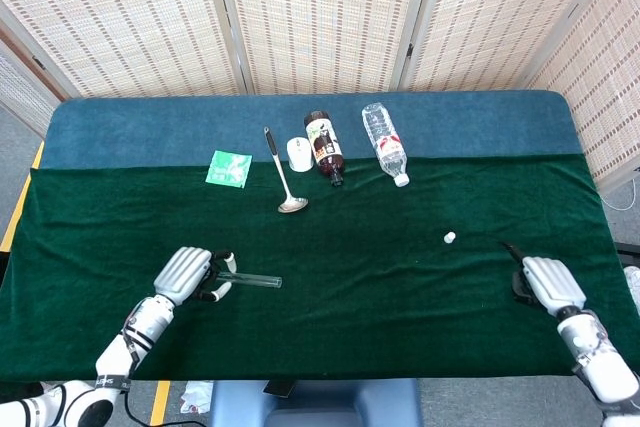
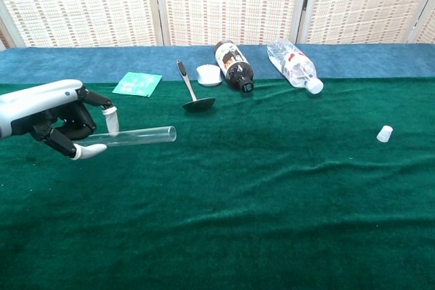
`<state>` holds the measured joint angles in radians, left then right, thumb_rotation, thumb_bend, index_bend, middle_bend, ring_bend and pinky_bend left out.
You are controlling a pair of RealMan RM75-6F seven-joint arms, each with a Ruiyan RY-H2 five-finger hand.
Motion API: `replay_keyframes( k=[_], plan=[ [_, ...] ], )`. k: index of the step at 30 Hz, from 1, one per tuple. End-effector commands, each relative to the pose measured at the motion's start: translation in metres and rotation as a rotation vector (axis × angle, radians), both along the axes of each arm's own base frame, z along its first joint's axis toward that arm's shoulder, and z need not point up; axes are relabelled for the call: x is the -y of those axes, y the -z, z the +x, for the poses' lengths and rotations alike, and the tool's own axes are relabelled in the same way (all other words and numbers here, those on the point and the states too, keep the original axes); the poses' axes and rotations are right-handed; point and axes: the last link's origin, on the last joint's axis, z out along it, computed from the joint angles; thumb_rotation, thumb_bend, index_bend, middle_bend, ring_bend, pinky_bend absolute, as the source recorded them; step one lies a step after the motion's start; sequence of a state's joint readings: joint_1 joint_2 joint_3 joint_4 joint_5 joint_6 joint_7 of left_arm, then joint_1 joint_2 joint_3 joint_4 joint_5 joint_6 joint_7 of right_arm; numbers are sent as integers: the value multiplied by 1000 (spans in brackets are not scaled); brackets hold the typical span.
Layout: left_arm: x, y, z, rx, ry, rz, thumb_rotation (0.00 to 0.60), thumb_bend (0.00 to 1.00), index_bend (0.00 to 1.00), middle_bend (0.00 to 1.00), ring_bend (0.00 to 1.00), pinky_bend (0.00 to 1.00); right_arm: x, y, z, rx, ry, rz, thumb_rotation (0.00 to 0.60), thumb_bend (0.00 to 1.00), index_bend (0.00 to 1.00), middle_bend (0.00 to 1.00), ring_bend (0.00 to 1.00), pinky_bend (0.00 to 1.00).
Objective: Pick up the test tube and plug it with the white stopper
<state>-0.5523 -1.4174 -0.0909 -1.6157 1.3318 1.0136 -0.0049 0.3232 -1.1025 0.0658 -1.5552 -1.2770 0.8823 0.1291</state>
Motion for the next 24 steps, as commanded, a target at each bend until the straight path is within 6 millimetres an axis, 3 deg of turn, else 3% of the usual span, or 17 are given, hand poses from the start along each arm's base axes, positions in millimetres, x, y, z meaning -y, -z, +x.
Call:
replay_keyframes(
  k=[1, 14, 24],
  plan=[
    [0, -1, -1, 0, -4, 1, 600, 495, 652, 950, 933, 843, 15, 10, -1, 26, 32, 21, 600, 904, 115, 924, 1000, 1000],
    [0, 0, -4, -6, -18, -4, 600, 494, 652, 950, 933, 843, 55, 42, 2, 42, 59, 106, 600, 904, 115, 924, 1000, 1000],
    [0, 2, -6, -9, -24, -13, 600, 495, 653, 950, 933, 843, 63, 61, 29, 52, -18, 154, 600, 904, 115, 924, 1000, 1000]
  ],
)
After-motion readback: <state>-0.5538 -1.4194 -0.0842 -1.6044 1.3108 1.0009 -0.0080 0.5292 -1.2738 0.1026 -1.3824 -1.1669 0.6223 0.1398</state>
